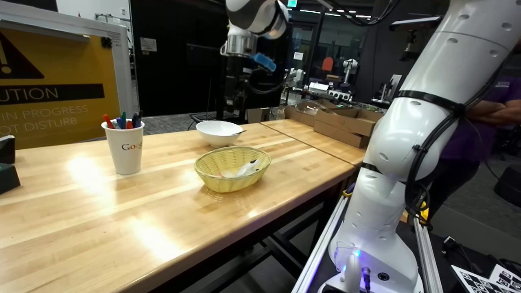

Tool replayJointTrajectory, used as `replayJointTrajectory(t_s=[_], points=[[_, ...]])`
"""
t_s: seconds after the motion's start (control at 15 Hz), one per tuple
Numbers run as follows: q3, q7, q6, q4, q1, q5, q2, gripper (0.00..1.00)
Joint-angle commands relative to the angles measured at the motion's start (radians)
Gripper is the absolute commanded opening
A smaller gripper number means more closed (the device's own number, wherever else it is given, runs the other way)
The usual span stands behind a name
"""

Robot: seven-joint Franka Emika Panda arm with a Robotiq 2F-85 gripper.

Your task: Take a blue and black pen from the cup and place them in the yellow basket

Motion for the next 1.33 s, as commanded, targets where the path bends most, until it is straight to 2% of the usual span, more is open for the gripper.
replayJointTrajectory(t_s=[0.0,0.33,0.4,0.6,1.07,1.27], points=[[0.08,-0.028,-0.01,0.063,0.051,0.001,0.073,1.0],[0.167,-0.037,0.001,0.179,0.09,-0.036,0.168,1.0],[0.167,-0.022,0.015,0.116,0.081,-0.016,0.129,1.0],[0.18,-0.022,0.015,0.163,0.082,-0.021,0.165,1.0],[0.175,-0.161,0.008,0.211,0.054,-0.026,0.202,1.0],[0.188,-0.19,-0.037,0.269,0.062,-0.041,0.223,1.0]])
